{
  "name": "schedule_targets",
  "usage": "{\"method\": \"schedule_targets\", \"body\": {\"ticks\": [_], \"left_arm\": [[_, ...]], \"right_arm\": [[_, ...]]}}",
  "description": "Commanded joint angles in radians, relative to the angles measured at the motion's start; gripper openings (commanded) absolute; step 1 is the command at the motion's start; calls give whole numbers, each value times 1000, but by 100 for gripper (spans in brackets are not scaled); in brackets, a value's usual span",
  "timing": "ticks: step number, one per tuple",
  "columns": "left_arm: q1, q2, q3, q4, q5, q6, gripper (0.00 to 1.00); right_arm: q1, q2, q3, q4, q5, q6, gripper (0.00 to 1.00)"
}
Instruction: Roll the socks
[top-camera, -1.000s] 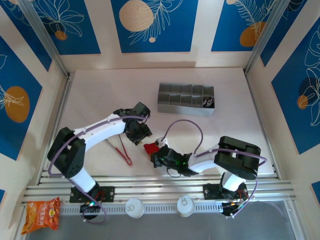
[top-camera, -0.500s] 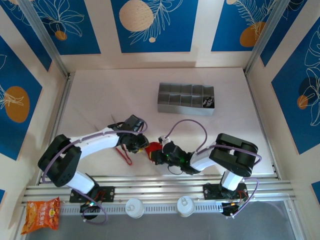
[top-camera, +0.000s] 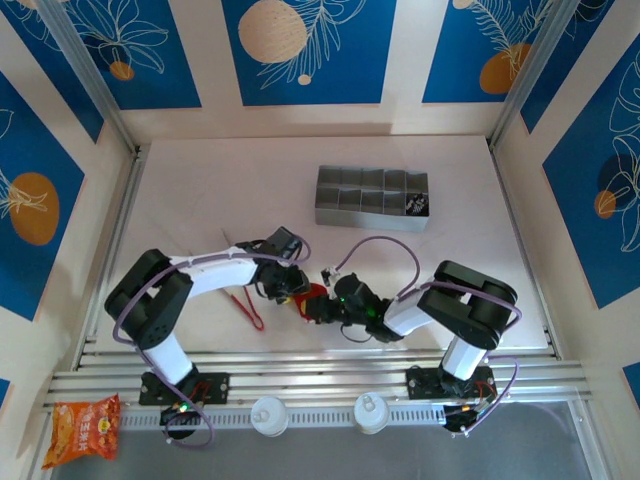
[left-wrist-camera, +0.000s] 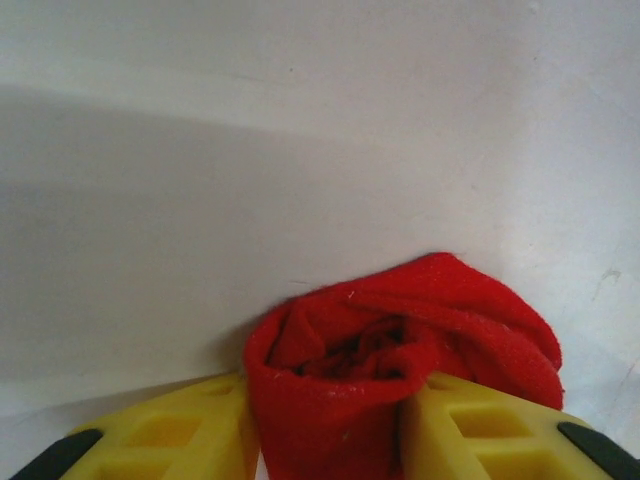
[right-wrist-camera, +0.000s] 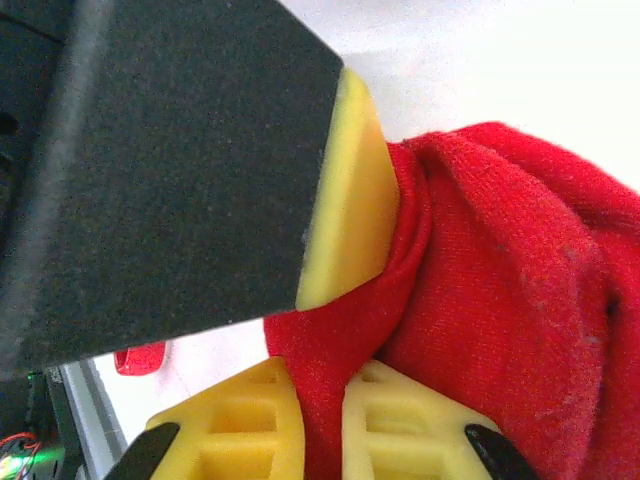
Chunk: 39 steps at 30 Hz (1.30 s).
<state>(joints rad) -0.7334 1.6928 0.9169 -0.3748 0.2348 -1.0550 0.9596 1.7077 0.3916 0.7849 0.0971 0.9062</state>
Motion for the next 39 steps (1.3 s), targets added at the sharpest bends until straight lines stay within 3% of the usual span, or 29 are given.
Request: {"method": "schedule_targets", "body": {"ticks": [1,4,9,10,14,16,20,24,30,39], "left_arm": [[-50,113,15,-107,31,60,39],[-66,174,52,-163,29,75,34],[-71,284,157,-288,-10,88,1],[-70,298,182,-323,-28,94,0],[-73,328,262,-435,-74,83,0],[-81,337,292,-482,-93,72,0],[-104,359,363,-603,-169,24,0],[-131,384,421,-677,-205,-41,0],[-164,455,518,-780,-214,-120,0],[-170,544,634,-882,-230,-182,0]], "right_arm": [[-62,141,-112,-494,66,-32,0],[-84,135,-103,-497,53,-58,0],[-77,109,-30,-584,63,-153,0],[-69,89,-16,-609,83,-170,3],[3,-89,-5,-685,241,-212,29],[51,-202,3,-745,341,-236,37],[146,-433,-5,-833,525,-294,43],[210,-559,-23,-871,590,-334,44],[338,-515,4,-847,674,-383,47],[401,-333,148,-788,738,-448,49]]}}
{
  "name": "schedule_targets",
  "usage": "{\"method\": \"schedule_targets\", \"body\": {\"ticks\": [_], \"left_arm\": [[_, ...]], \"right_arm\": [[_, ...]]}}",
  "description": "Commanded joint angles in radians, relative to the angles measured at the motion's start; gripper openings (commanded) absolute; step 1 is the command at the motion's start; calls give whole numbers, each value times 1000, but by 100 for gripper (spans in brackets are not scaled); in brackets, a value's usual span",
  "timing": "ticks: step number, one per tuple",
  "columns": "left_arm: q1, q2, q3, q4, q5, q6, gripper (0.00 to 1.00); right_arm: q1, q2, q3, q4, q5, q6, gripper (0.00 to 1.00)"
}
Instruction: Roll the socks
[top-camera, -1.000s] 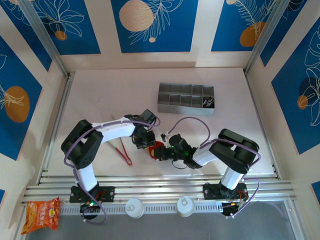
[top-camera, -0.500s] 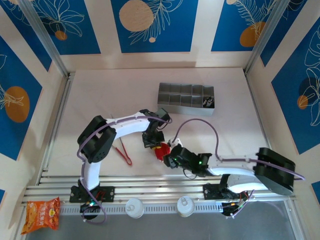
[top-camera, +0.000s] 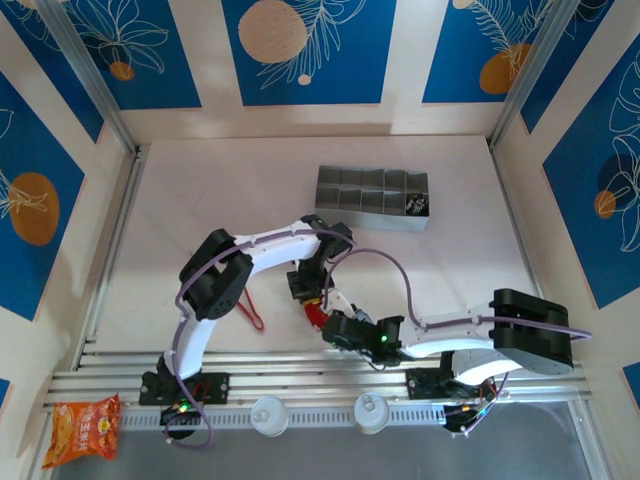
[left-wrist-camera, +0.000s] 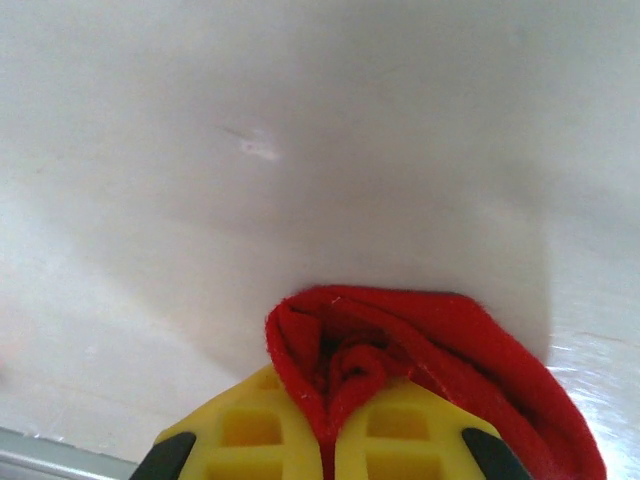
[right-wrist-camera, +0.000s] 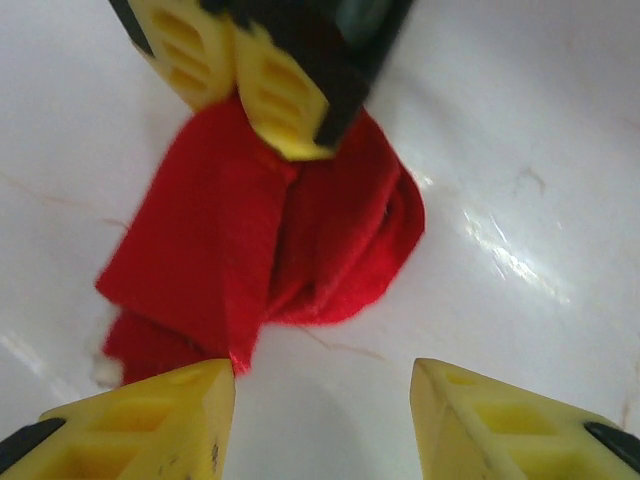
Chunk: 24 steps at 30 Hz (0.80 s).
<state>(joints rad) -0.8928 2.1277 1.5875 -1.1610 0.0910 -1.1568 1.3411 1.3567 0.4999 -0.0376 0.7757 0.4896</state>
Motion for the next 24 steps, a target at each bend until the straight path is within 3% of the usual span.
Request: {"method": "schedule_targets", "body": {"ticks": [1,8,17,24], "left_arm": [[-10,117,-25,-110,-96,-94,0],[9,173,45,-118,-88,-175,0],[20,229,131,-106,-76,-177,0],[27,229,122,-68,-83,-180,0]], "right_arm": [[25,25,47,38,62,-30,50],[34,42,69,74,19,-44,54],[3,125,116,116,-57,-36,56],[-4,34,159,-35,-16,49,58]]}}
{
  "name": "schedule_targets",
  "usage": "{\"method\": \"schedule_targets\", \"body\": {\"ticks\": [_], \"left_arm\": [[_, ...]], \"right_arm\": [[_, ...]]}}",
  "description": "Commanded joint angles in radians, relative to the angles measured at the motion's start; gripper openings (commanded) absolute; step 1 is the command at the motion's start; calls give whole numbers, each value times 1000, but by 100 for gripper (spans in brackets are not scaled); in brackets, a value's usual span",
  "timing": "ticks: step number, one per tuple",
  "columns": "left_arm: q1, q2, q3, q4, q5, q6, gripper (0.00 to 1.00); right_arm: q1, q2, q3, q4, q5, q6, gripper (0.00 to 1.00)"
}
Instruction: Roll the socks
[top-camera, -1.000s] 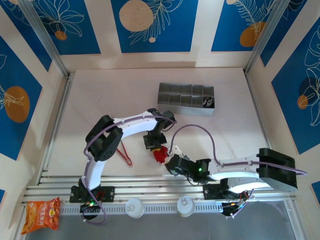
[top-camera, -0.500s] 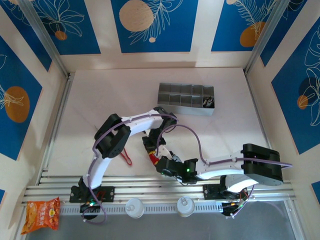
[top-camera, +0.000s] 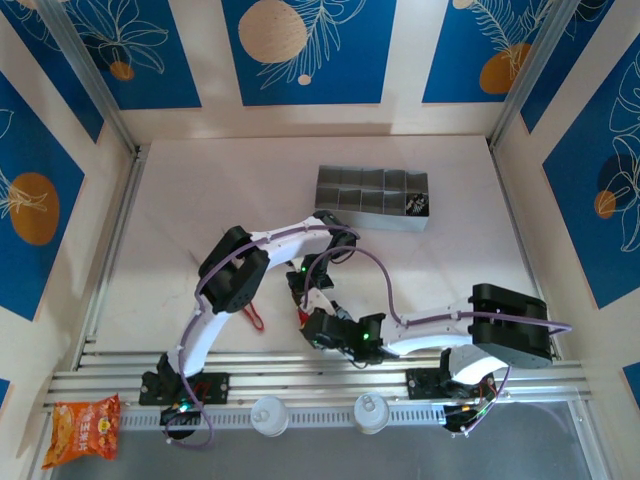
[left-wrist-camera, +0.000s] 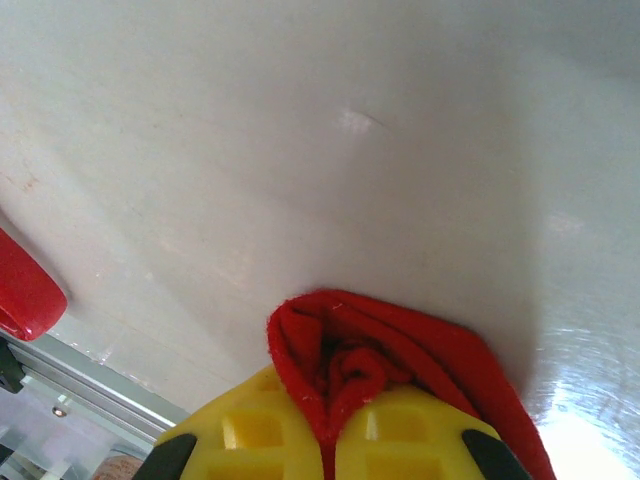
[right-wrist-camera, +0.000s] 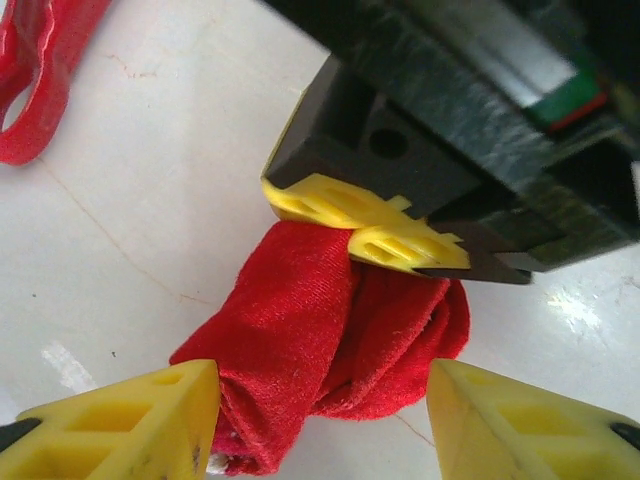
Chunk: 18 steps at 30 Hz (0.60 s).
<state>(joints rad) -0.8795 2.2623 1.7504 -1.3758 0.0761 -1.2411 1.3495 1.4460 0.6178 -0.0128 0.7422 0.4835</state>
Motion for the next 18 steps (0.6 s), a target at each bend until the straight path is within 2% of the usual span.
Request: {"method": "schedule_targets", "body": {"ticks": [1,7,13,18], "left_arm": [[15,94,-40,148,-68,-98,0],[25,103,-27,161,-68,-104,0],[30,111,-17,171,-63,-95,0],[29,101,-24,181,-56,-88,0]], "right_arm": [[-18,-70,47,-83,0,69,58],[-19,6,130,-209,-101,163,60],[-56,152,198,-247,-101,196,59],[-100,205,226,-254,-103,170,55]]}}
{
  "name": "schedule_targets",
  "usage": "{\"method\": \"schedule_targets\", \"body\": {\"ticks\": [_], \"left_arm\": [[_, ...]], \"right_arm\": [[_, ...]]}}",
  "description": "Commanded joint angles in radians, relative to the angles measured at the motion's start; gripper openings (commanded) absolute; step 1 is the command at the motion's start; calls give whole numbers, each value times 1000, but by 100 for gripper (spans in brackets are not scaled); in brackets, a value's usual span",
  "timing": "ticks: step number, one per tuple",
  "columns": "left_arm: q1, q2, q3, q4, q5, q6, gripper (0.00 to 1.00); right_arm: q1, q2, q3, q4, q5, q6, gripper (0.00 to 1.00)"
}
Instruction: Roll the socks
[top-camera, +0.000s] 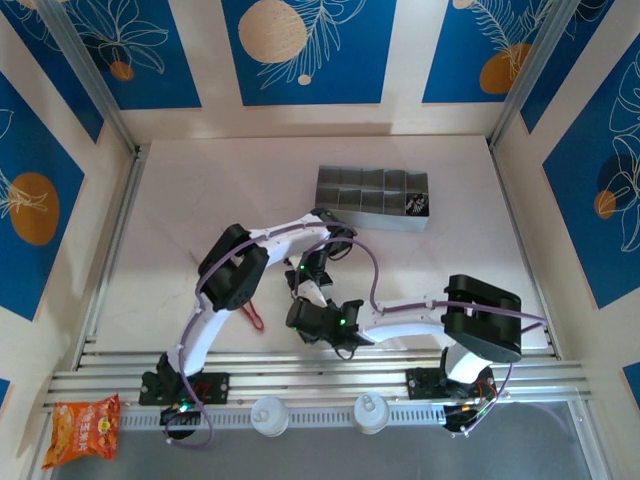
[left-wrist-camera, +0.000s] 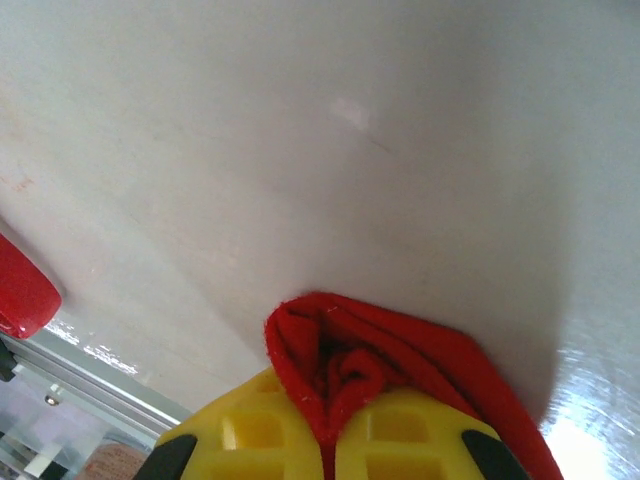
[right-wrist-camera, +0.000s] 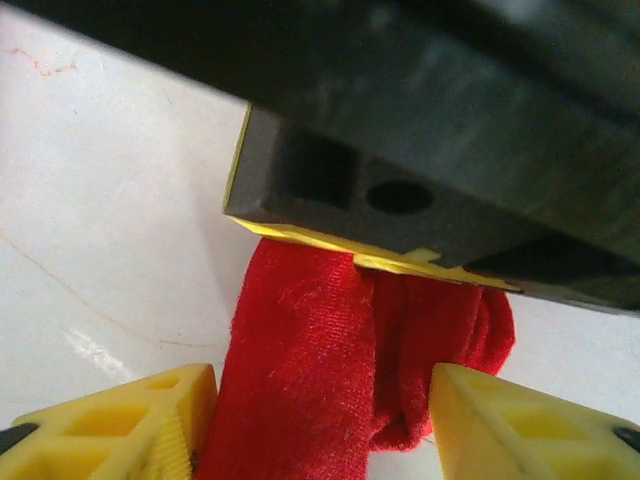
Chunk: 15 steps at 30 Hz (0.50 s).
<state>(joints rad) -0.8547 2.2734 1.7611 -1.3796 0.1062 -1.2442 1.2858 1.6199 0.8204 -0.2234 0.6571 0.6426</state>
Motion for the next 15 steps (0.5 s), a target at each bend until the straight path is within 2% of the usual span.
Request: {"method": "schedule_targets", "body": {"ticks": [1,5,10,15], "left_arm": [[5,87,-34,185,-86,-84,0],[4,76,-36,188,-85,-76,0],[13,34,-71,209,-76,-77,0],[27,-11,-110,233,-56,-75,0]], "right_arm": [[-42,37,22,-40,-23,9,51],[-66,54,3,-35,-54,31,25],[-82,70,-54,-31,-99,76,22],[-103,45,-137,11,-137,116,3]]}}
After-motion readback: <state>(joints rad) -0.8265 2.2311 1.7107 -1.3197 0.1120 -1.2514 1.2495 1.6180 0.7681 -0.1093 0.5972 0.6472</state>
